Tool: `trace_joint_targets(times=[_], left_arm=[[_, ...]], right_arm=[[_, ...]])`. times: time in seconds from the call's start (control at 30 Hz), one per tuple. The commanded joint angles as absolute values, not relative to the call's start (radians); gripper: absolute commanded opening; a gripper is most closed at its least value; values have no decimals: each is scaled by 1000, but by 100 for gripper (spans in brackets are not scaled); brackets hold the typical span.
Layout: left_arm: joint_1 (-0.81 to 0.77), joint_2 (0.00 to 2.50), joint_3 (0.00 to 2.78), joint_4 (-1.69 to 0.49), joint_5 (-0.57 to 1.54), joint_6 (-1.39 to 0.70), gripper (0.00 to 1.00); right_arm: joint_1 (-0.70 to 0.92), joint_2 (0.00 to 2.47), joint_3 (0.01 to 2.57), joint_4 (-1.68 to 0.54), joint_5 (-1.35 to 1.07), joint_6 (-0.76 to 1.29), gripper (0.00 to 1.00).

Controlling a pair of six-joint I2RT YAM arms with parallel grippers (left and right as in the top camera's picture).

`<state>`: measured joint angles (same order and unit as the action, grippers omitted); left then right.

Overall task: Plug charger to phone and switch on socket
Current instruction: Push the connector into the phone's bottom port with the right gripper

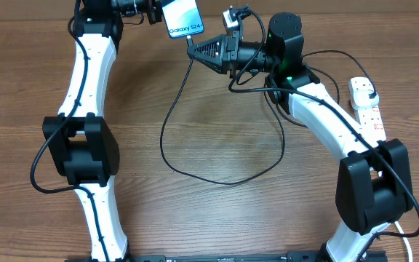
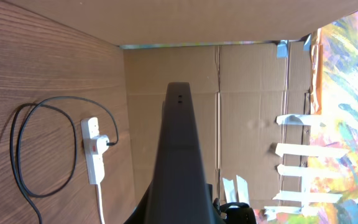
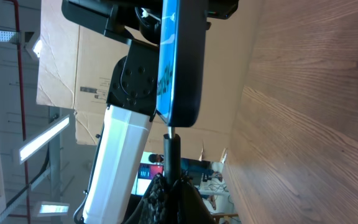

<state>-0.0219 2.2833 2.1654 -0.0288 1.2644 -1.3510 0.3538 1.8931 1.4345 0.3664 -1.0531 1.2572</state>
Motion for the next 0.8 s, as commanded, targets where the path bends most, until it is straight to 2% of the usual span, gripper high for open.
trace_joint_targets(times=[0.0, 0.77], left_arm=[[-29, 2248, 2181, -18, 1299, -1323, 4], [-61, 2248, 2181, -21, 1348, -1312, 4]], right_arm=[[352, 1861, 1449, 374, -1026, 1261, 4], [352, 1861, 1449, 373, -976, 1261, 4]])
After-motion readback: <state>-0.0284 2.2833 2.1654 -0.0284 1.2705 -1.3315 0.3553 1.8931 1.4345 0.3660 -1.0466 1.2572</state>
